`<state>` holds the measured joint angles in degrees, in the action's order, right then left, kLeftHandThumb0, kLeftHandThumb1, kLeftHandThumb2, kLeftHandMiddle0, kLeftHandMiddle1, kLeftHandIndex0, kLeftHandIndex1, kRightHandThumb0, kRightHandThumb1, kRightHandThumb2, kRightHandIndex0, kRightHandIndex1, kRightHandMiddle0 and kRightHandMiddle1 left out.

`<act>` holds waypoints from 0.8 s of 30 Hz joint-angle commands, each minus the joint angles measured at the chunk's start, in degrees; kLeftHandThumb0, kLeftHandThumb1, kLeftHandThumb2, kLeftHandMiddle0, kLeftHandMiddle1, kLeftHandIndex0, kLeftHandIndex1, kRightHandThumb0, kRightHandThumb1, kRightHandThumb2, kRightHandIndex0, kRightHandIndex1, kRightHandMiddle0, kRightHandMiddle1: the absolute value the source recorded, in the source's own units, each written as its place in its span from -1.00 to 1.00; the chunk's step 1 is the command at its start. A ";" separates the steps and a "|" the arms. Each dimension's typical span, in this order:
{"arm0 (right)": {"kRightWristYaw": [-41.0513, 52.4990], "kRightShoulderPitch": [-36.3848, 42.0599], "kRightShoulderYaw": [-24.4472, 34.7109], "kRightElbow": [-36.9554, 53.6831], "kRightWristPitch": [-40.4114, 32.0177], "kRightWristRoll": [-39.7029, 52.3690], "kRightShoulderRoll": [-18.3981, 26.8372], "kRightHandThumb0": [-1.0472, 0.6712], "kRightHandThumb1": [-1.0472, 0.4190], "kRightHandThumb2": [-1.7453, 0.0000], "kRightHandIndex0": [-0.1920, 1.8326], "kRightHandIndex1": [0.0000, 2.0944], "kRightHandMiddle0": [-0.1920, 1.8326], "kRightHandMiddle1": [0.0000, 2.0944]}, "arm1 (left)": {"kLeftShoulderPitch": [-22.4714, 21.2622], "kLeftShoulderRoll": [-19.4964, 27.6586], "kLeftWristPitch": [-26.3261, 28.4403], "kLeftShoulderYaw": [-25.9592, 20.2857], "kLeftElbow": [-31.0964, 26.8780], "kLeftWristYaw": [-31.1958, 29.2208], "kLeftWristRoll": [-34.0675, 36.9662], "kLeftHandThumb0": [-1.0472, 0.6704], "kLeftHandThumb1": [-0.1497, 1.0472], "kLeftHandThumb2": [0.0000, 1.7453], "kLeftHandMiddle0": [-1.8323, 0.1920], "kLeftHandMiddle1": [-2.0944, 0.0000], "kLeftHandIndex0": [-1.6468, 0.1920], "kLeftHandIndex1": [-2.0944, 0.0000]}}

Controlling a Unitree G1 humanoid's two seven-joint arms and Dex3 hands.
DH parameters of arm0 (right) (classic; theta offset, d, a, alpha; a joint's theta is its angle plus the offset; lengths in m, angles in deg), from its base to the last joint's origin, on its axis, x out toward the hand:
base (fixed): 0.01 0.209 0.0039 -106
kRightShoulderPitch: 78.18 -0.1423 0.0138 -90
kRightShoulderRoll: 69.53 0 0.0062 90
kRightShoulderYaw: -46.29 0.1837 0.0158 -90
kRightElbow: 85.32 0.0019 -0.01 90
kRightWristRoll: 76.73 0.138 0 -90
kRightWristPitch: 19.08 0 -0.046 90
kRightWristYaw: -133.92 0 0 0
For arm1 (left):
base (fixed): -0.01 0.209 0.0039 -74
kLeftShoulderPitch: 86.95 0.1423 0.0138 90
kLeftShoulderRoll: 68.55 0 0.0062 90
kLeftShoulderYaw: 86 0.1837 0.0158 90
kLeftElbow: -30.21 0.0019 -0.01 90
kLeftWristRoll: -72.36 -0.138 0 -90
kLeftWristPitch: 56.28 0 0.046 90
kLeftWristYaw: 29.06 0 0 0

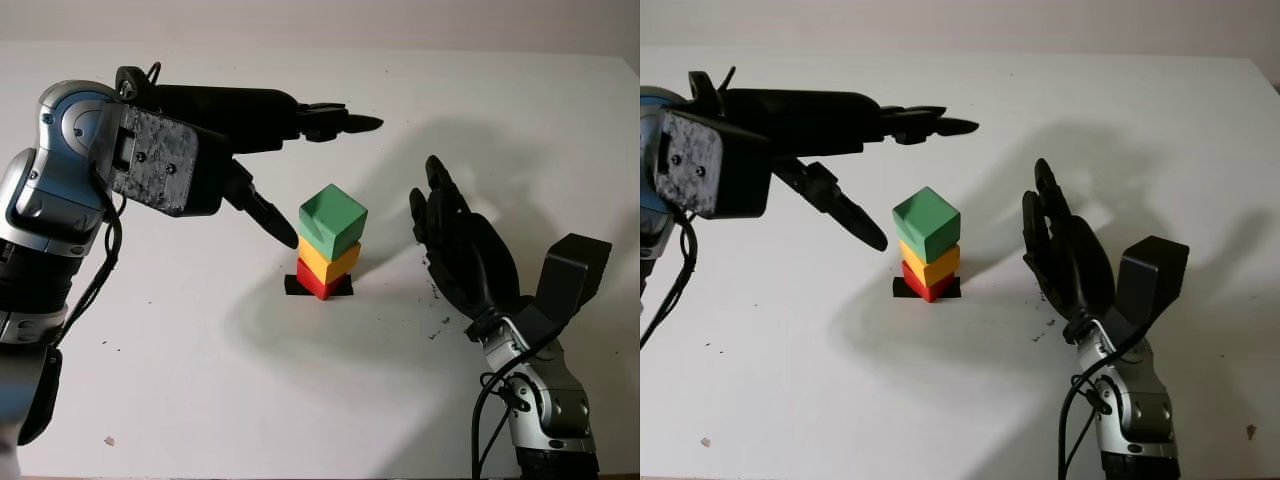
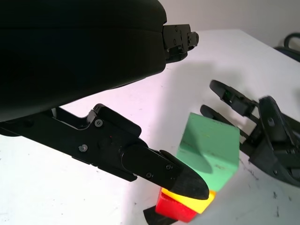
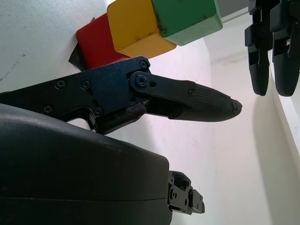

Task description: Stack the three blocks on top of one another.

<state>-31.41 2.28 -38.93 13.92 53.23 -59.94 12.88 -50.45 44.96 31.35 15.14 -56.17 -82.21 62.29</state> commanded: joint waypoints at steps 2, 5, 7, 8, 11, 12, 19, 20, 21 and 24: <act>-0.27 0.02 0.16 -0.08 0.65 -0.26 -0.05 -0.63 -1.00 0.29 -1.00 -1.00 -1.00 -1.00 | 0.21 -0.59 0.32 -1.99 1.97 3.08 0.33 -0.78 0.75 -0.93 1.00 1.00 1.00 1.00; -0.10 -0.02 0.12 -0.14 0.65 -0.07 -0.22 -0.64 -1.00 0.29 -1.00 -1.00 -1.00 -1.00 | 0.80 -1.91 1.93 -4.63 4.25 6.78 2.48 -0.84 0.83 -0.91 1.00 1.00 1.00 1.00; -0.37 -0.02 0.08 0.12 0.41 -0.04 -0.44 -0.63 -1.00 0.29 -1.00 -1.00 -1.00 -1.00 | 2.73 -2.66 2.64 -7.24 4.36 9.84 4.22 -0.91 0.95 -0.77 1.00 1.00 1.00 1.00; -0.39 -0.08 0.07 0.14 0.42 -0.05 -0.48 -0.63 -1.00 0.29 -1.00 -1.00 -1.00 -1.00 | 5.30 -3.87 2.22 -10.13 3.72 13.45 5.62 -0.91 0.98 -0.57 1.00 1.00 1.00 1.00; -0.21 -0.33 0.10 -0.09 0.75 0.01 -0.54 -0.63 -1.00 0.29 -1.00 -1.00 -1.00 -1.00 | 10.79 -7.39 0.96 -16.16 2.14 20.90 10.07 -0.86 1.00 -0.27 1.00 1.00 1.00 1.00; -0.23 -0.46 0.18 -0.18 1.10 0.02 -0.68 -0.62 -1.00 0.28 -1.00 -1.00 -1.00 -1.00 | 12.67 -9.31 1.34 -18.28 1.19 22.80 12.87 -0.85 1.00 -0.27 1.00 1.00 1.00 1.00; -0.26 -2.26 0.39 -1.32 3.35 -1.17 -0.09 -0.64 -1.00 0.26 -1.00 -1.00 -1.00 -1.00 | 26.85 -17.62 1.04 -25.42 -7.46 31.28 23.03 -0.78 1.00 -0.19 1.00 1.00 1.00 1.00; -0.10 -2.54 0.38 -1.54 3.74 -1.49 0.17 -0.65 -1.00 0.25 -1.00 -1.00 -1.00 -1.00 | 28.51 -18.09 0.06 -25.79 -7.37 31.45 23.43 -0.76 1.00 -0.17 1.00 1.00 1.00 1.00; -0.11 -2.85 0.34 -1.89 4.43 -2.05 0.37 -0.65 -1.00 0.25 -1.00 -1.00 -1.00 -1.00 | 30.64 -18.81 -0.59 -26.19 -7.37 32.18 23.52 -0.75 1.00 -0.16 1.00 1.00 1.00 1.00; -0.34 -3.46 0.37 -2.78 5.65 -3.15 0.56 -0.66 -1.00 0.23 -1.00 -1.00 -1.00 -1.00 | 34.45 -20.24 -1.27 -26.50 -7.45 33.74 23.80 -0.75 1.00 -0.14 1.00 1.00 1.00 1.00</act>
<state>-31.68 -0.75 -38.77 11.40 57.94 -62.82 12.92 -17.35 25.41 30.70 -10.80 -62.59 -48.99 85.56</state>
